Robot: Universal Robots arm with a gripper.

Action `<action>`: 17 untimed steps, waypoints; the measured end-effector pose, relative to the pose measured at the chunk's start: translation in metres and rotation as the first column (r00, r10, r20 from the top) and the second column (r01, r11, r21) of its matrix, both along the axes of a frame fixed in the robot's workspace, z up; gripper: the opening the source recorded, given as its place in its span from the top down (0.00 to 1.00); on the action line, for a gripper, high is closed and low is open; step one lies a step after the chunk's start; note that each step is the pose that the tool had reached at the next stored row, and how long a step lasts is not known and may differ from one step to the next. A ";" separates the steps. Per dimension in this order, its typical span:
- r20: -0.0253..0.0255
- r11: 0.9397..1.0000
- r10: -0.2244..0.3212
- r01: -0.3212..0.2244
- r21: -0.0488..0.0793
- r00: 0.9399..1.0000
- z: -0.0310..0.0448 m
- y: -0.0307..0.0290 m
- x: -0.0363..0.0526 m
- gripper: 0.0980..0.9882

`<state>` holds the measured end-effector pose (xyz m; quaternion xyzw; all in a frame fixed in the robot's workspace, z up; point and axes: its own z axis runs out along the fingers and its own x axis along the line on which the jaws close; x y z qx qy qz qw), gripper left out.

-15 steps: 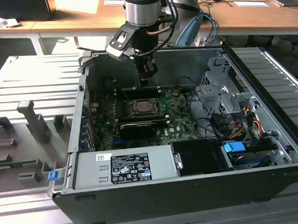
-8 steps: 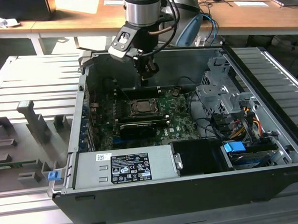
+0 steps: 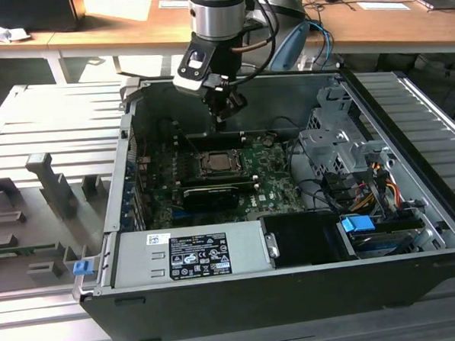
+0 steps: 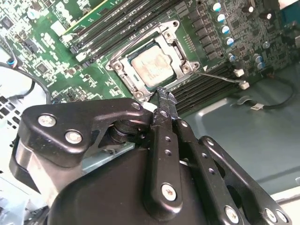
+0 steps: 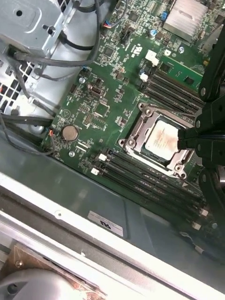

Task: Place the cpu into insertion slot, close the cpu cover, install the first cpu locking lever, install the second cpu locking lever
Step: 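Install the first cpu locking lever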

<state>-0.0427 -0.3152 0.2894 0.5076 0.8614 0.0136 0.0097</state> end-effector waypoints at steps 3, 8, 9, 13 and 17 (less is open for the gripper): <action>0.000 1.000 0.031 -0.031 0.000 1.000 0.0000 0.0000 0.0000 0.99; 0.000 0.997 0.078 -0.078 0.000 0.997 0.0000 0.0000 -0.0001 0.99; 0.000 0.997 0.083 -0.083 0.000 0.997 0.0000 0.0000 -0.0001 0.99; 0.000 0.993 0.115 -0.115 0.000 0.993 0.0000 0.0000 0.0000 0.99; 0.000 0.989 0.150 -0.150 0.000 0.989 0.0000 0.0000 0.0000 0.99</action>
